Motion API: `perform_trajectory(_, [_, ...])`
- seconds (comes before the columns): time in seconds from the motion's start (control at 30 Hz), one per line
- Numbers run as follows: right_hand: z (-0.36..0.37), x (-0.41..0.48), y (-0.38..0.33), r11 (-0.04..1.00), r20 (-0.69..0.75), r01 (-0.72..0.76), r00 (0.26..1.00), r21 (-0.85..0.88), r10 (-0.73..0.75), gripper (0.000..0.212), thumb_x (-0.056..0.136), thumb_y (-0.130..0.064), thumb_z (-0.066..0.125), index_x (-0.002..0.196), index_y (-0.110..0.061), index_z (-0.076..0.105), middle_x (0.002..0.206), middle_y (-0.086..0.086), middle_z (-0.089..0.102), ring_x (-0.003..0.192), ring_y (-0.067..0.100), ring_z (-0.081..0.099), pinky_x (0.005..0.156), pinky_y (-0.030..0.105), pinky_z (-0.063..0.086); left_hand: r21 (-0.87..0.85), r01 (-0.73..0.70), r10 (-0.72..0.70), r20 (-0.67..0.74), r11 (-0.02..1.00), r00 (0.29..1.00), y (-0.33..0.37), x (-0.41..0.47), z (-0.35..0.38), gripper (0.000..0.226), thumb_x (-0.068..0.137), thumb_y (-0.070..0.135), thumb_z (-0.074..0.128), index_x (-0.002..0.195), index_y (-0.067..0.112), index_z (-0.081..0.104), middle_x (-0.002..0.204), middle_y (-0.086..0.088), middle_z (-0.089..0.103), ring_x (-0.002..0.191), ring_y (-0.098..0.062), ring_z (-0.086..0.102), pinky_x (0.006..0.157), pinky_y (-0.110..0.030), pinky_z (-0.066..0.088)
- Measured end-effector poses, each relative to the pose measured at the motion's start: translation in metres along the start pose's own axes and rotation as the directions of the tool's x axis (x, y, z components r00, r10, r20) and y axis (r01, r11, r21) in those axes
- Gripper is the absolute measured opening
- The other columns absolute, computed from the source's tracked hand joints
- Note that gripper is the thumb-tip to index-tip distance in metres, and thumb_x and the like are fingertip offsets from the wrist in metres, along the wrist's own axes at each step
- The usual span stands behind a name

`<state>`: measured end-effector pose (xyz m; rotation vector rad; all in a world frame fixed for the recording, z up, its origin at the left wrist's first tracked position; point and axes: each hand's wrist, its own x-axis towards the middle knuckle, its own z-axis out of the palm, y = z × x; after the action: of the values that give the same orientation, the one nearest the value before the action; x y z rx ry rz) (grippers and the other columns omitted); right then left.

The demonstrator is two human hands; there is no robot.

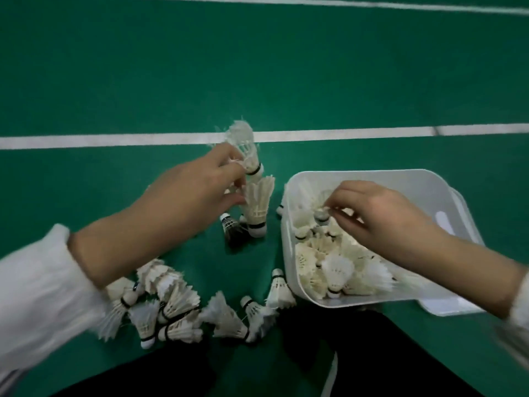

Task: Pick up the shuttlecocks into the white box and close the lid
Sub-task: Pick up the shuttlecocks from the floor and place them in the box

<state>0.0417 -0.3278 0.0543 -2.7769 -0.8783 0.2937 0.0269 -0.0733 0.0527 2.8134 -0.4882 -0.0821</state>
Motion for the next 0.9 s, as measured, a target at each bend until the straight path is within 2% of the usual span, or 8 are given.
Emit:
perform_trajectory(0.13, [0.015,-0.051,0.038,0.970,-0.074,-0.210,0.973,0.124,0.221,0.010,0.088,-0.016,0.060,0.092,-0.013,0.068,0.090,-0.004,0.064,0.075,0.010,0.054,0.067,0.018,0.037,0.088,-0.203,0.198,0.064,0.975,0.978,0.047,0.024,-0.001,0.025,0.084,0.036,0.057,0.100,0.017,0.059,0.115,-0.004,0.051,0.073,-0.026,0.058,0.054,-0.030,0.037])
perform_trajectory(0.23, [0.043,-0.079,0.056,0.927,0.004,-0.336,0.940,0.167,0.340,0.012,0.089,-0.018,0.059,0.094,-0.015,0.069,0.090,-0.007,0.062,0.074,0.005,0.049,0.062,0.007,0.031,0.142,-0.298,0.272,0.176,0.944,0.946,0.078,0.033,0.021,0.027,0.089,0.041,0.050,0.106,0.020,0.054,0.115,0.000,0.046,0.084,-0.022,0.058,0.059,-0.031,0.039])
perform_trajectory(0.43, [0.077,-0.091,0.065,0.817,0.280,-0.541,0.831,0.202,0.481,0.016,0.089,-0.022,0.057,0.095,-0.015,0.071,0.095,0.001,0.066,0.094,0.020,0.061,0.080,0.029,0.044,0.181,-0.254,0.245,0.070,0.950,0.967,0.109,0.046,0.079,0.018,0.074,0.016,0.074,0.082,0.009,0.059,0.096,-0.008,0.054,0.061,-0.025,0.054,0.038,-0.030,0.040])
perform_trajectory(0.53, [0.091,-0.083,0.067,0.748,0.467,-0.623,0.745,0.230,0.477,0.015,0.084,-0.029,0.060,0.074,-0.022,0.069,0.079,0.000,0.067,0.085,0.020,0.063,0.078,0.029,0.050,0.213,-0.209,0.203,0.053,0.954,0.978,0.116,0.045,0.101,0.028,0.058,0.008,0.083,0.071,0.010,0.058,0.086,-0.007,0.055,0.052,-0.021,0.049,0.034,-0.024,0.026])
perform_trajectory(0.67, [0.106,-0.079,0.072,0.743,0.578,-0.644,0.682,0.183,0.448,0.027,0.086,-0.038,0.058,0.098,-0.017,0.070,0.103,0.005,0.069,0.096,0.021,0.063,0.087,0.035,0.051,0.168,-0.178,0.176,0.029,0.970,0.984,0.127,0.039,0.114,0.027,0.058,0.012,0.083,0.067,0.011,0.058,0.081,-0.005,0.054,0.048,-0.018,0.041,0.034,-0.023,0.024])
perform_trajectory(0.77, [0.094,-0.083,0.072,0.734,0.463,-0.615,0.761,0.288,0.455,0.030,0.089,-0.038,0.054,0.114,-0.024,0.063,0.119,-0.005,0.062,0.102,0.012,0.060,0.088,0.030,0.048,0.145,-0.166,0.163,0.030,0.975,0.986,0.123,0.038,0.115,0.027,0.059,0.011,0.083,0.067,0.010,0.057,0.083,-0.005,0.054,0.050,-0.018,0.043,0.034,-0.024,0.027])
perform_trajectory(0.83, [0.078,-0.085,0.067,0.719,0.179,-0.515,0.851,0.467,0.494,0.022,0.091,-0.029,0.055,0.111,-0.025,0.063,0.114,-0.011,0.061,0.088,0.000,0.060,0.077,0.016,0.046,0.125,-0.146,0.144,0.027,0.981,0.989,0.119,0.038,0.115,0.024,0.062,0.013,0.081,0.069,0.010,0.058,0.084,-0.006,0.054,0.052,-0.021,0.051,0.035,-0.024,0.025])
perform_trajectory(0.9, [0.062,-0.084,0.059,0.728,-0.077,-0.337,0.879,0.596,0.470,0.017,0.089,-0.018,0.059,0.104,-0.025,0.064,0.106,-0.013,0.060,0.083,0.003,0.059,0.071,0.011,0.044,0.087,-0.123,0.123,0.008,0.989,0.992,0.116,0.037,0.116,0.019,0.068,0.015,0.077,0.073,0.009,0.060,0.086,-0.007,0.055,0.055,-0.022,0.053,0.038,-0.025,0.025])
